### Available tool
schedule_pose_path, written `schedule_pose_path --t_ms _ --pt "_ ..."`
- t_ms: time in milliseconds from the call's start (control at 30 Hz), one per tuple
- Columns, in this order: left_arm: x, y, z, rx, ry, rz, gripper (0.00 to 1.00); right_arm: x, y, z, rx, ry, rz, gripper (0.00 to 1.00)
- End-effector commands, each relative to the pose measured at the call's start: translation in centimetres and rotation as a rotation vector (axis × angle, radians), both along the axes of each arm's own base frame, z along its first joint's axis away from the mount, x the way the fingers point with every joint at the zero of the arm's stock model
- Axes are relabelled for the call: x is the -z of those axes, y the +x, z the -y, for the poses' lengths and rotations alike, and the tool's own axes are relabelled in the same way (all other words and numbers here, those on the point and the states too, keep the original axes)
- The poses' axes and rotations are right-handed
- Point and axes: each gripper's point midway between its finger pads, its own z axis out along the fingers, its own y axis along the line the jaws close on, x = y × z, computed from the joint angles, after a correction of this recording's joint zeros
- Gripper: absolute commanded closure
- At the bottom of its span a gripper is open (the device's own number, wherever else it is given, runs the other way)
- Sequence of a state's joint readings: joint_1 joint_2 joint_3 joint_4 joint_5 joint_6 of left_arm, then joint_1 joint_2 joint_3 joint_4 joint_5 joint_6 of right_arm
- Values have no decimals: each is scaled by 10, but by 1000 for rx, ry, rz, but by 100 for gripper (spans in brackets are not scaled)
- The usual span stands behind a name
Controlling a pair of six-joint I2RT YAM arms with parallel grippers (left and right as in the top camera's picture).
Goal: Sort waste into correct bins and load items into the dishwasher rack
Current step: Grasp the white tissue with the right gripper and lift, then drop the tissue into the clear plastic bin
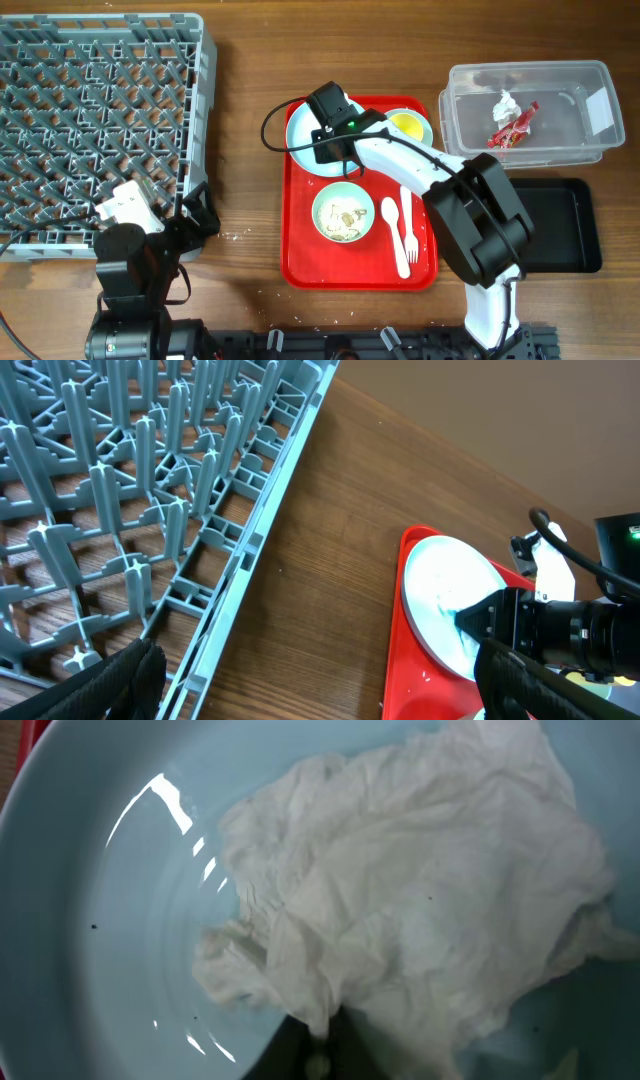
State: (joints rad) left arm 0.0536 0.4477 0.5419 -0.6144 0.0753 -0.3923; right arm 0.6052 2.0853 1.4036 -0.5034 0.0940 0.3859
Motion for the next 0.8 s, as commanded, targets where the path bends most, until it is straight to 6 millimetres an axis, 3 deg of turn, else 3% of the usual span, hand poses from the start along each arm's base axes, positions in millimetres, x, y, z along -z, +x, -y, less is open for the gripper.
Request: schedule_pose_path --t_ms 0,100,233,333,433,467,567,700,767 --pt "-8 1 -3 -2 25 19 0 -4 2 -1 19 3 -5 96" --pt "-8 1 -3 -2 25 19 0 -43 10 -8 38 58 41 96" --pt "-8 1 -3 -2 25 19 0 -132 27 -8 71 172 193 96" --pt "-8 1 -3 -2 25 19 0 -193 35 19 191 281 287 96" --pt "-8 1 -3 -2 25 19 0 -228 43 59 309 336 346 96" --pt "-8 1 -3 -2 25 19 0 -237 47 81 364 345 363 96" --pt "-8 1 -3 -2 25 19 0 -241 54 148 558 343 353 96" --pt "-8 1 -3 -2 25 19 0 -222 52 246 794 280 305 96" --pt "-8 1 -3 -2 25 19 0 -216 50 279 867 257 295 96"
